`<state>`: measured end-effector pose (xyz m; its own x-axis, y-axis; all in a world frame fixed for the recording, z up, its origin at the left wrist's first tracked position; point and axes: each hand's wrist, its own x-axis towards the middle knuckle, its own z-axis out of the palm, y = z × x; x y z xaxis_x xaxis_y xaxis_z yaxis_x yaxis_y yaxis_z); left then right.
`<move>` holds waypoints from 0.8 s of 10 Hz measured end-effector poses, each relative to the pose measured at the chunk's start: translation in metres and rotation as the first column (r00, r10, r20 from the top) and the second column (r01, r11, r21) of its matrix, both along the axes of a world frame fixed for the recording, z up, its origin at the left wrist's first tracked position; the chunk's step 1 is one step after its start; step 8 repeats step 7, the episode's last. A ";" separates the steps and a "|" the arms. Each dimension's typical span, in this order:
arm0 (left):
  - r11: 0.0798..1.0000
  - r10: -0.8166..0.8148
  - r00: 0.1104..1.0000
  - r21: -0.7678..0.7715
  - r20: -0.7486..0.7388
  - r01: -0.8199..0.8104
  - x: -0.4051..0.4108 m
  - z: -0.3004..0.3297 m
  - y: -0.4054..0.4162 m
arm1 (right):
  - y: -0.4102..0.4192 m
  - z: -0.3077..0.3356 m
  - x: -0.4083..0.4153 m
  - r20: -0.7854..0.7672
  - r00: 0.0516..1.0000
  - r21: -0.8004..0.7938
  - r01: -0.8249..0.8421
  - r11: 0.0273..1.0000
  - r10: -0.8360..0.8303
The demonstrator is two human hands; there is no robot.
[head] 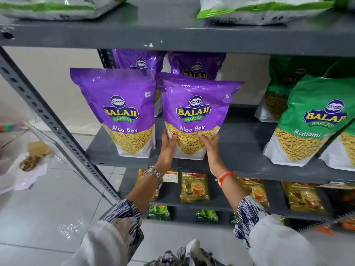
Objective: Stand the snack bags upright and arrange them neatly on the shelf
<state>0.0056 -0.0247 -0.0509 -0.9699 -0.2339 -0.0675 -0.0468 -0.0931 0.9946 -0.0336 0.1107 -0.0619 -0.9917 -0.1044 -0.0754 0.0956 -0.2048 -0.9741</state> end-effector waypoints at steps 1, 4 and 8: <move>1.000 0.004 1.000 0.001 0.011 -0.004 0.005 0.004 0.000 | 0.001 0.001 0.002 -0.004 1.000 0.012 0.002 1.000 -0.002; 1.000 -0.016 1.000 -0.021 0.003 0.016 0.008 -0.001 -0.001 | 0.002 0.001 0.004 0.004 1.000 0.017 -0.018 1.000 0.018; 0.991 0.115 0.993 -0.066 0.002 -0.115 0.021 0.003 0.007 | 0.015 0.016 0.022 -0.005 1.000 0.026 0.009 1.000 -0.009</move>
